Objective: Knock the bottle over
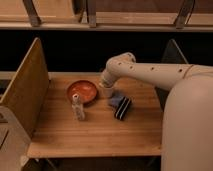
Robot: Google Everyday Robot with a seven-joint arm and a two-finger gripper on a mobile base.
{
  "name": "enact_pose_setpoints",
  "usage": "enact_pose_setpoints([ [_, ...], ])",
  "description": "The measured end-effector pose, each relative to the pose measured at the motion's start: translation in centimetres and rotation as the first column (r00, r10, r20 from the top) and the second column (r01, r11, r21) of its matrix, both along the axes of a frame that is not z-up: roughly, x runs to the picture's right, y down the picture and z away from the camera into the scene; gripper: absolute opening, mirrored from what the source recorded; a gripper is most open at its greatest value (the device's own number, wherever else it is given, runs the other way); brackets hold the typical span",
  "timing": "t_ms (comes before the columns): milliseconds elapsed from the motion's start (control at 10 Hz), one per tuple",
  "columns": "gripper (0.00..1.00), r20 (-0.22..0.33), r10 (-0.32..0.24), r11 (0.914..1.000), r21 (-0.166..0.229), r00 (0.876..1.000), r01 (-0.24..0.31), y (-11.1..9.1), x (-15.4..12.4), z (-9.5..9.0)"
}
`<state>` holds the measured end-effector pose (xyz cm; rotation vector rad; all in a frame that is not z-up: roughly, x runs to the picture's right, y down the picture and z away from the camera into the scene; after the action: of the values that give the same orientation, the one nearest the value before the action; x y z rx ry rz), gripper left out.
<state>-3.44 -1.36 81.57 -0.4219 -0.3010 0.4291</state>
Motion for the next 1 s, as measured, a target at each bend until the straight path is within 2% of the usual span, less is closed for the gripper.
enact_pose_setpoints([
  [100, 0.0, 0.017, -0.035, 0.9993, -0.013, 0.999, 0.035, 0.6, -1.1, -0.4],
  [300, 0.0, 0.046, -0.132, 0.9907, -0.027, 0.99, 0.133, 1.2, -3.5, -1.1],
  [500, 0.0, 0.03, -0.202, 0.9792, -0.013, 0.979, 0.203, 0.1, -4.1, -1.2],
  [700, 0.0, -0.013, -0.281, 0.9587, 0.039, 0.96, 0.282, -2.8, -4.5, -1.0],
  [800, 0.0, -0.006, -0.317, 0.9466, 0.063, 0.949, 0.316, -4.0, -5.4, -0.8],
  [900, 0.0, 0.022, -0.351, 0.9342, 0.074, 0.936, 0.349, -4.4, -6.9, -0.4],
  [1000, 0.0, 0.098, -0.394, 0.9187, 0.072, 0.914, 0.388, -3.3, -10.3, -0.1],
])
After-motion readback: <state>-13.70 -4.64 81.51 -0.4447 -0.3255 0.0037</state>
